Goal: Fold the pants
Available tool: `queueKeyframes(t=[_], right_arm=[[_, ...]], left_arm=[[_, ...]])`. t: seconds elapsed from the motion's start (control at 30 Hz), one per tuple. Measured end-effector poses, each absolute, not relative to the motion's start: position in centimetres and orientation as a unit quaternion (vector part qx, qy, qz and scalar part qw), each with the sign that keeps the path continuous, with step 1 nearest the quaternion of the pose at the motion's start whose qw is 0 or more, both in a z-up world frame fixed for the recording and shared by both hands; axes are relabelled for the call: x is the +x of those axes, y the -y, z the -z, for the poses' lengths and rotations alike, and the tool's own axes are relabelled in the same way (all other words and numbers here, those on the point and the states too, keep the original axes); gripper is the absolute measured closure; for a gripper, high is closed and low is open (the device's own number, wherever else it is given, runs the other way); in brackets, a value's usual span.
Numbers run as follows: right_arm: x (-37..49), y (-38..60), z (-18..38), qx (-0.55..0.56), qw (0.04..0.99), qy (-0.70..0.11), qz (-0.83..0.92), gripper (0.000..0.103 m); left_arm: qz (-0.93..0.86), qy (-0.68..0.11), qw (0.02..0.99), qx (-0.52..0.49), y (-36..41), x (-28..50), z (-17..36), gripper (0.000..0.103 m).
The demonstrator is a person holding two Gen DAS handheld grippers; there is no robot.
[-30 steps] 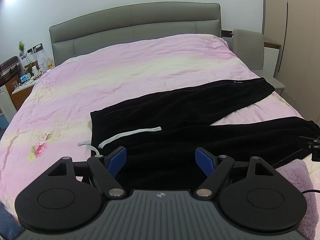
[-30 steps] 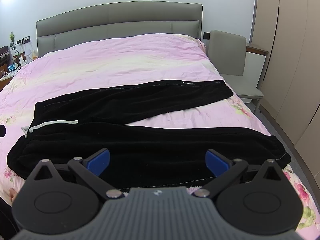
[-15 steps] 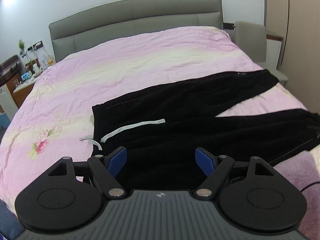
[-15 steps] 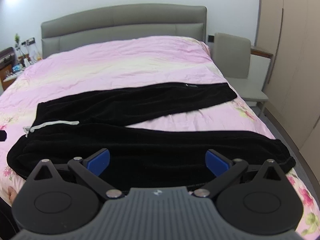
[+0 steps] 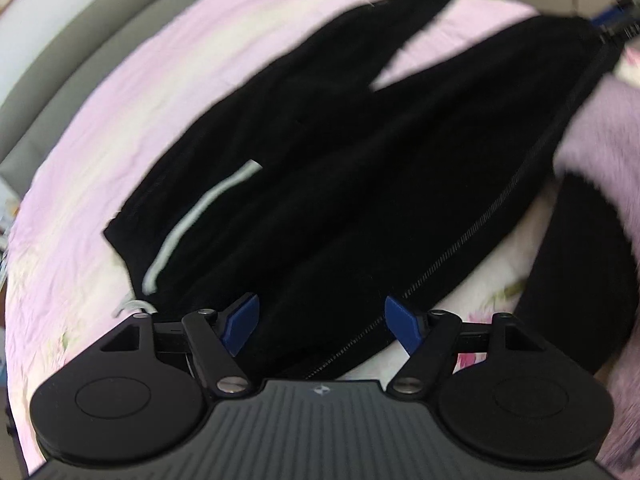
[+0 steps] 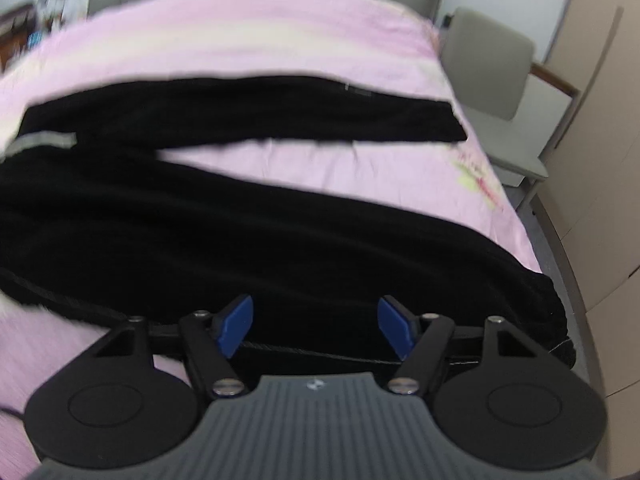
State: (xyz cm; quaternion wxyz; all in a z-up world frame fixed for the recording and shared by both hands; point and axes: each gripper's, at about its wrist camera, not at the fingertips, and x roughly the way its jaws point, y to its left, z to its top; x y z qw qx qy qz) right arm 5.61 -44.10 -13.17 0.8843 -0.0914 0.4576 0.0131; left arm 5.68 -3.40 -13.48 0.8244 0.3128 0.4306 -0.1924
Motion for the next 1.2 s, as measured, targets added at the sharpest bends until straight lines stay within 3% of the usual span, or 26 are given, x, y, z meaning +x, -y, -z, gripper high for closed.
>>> queueKeyframes(t=[0.17,0.3,0.37,0.5,0.6,0.67,0.73,0.77,0.83,0.87,0.93,0.97,1.03,1.07,1.1,1.2], right_arm=[[6.9,45.7,15.6,-0.153,0.846,-0.509,-0.05,0.035],[7.1,45.6,17.0,-0.222,0.814,-0.53,-0.083,0.026],[7.0,45.4,17.6,-0.252,0.802,-0.533,-0.101,0.025],[7.3,44.6,18.8,-0.298,0.797,-0.515,-0.108,0.011],[7.1,44.1,19.6,-0.328,0.792,-0.5,-0.123,0.011],[6.8,43.9,19.7,-0.346,0.794,-0.483,-0.131,0.011],[6.4,43.4,19.8,-0.366,0.795,-0.464,-0.136,0.012],[6.1,43.2,19.8,-0.376,0.794,-0.457,-0.142,0.015],[5.4,42.9,19.6,-0.383,0.788,-0.453,-0.167,0.041],[5.1,42.8,19.5,-0.381,0.785,-0.455,-0.177,0.049],[4.5,42.8,19.1,-0.378,0.782,-0.456,-0.195,0.077],[4.2,42.7,18.9,-0.377,0.783,-0.454,-0.196,0.081],[3.8,42.7,18.2,-0.374,0.794,-0.441,-0.187,0.103],[3.8,42.9,17.6,-0.368,0.802,-0.434,-0.181,0.103],[4.0,43.2,16.8,-0.357,0.812,-0.427,-0.176,0.103],[5.4,44.0,14.4,-0.341,0.838,-0.4,-0.147,0.103]], left_arm=[[0.216,-0.405,0.776,0.433,4.7,4.7,17.1,0.018],[0.221,-0.412,0.746,0.474,4.8,4.9,19.7,0.018],[0.217,-0.412,0.733,0.495,5.0,5.5,21.1,0.018],[0.213,-0.412,0.714,0.524,6.1,5.6,23.6,0.018],[0.199,-0.402,0.71,0.543,7.0,5.4,24.9,0.018],[0.194,-0.401,0.717,0.537,7.2,5.2,25.2,0.025],[0.199,-0.402,0.726,0.522,7.1,4.8,24.8,0.04],[0.199,-0.395,0.73,0.521,6.9,4.6,24.6,0.043],[0.196,-0.385,0.74,0.516,6.8,4.0,24.1,0.049],[0.191,-0.384,0.748,0.506,6.6,3.5,23.7,0.052],[0.182,-0.386,0.765,0.481,6.3,3.3,22.8,0.058],[0.176,-0.389,0.776,0.465,6.1,3.4,22.0,0.059],[0.167,-0.391,0.793,0.437,5.7,3.6,20.5,0.072],[0.163,-0.395,0.802,0.416,5.6,4.3,19.7,0.085],[0.159,-0.402,0.812,0.393,5.3,4.9,18.9,0.089],[0.149,-0.418,0.841,0.309,4.0,7.1,16.3,0.089]])
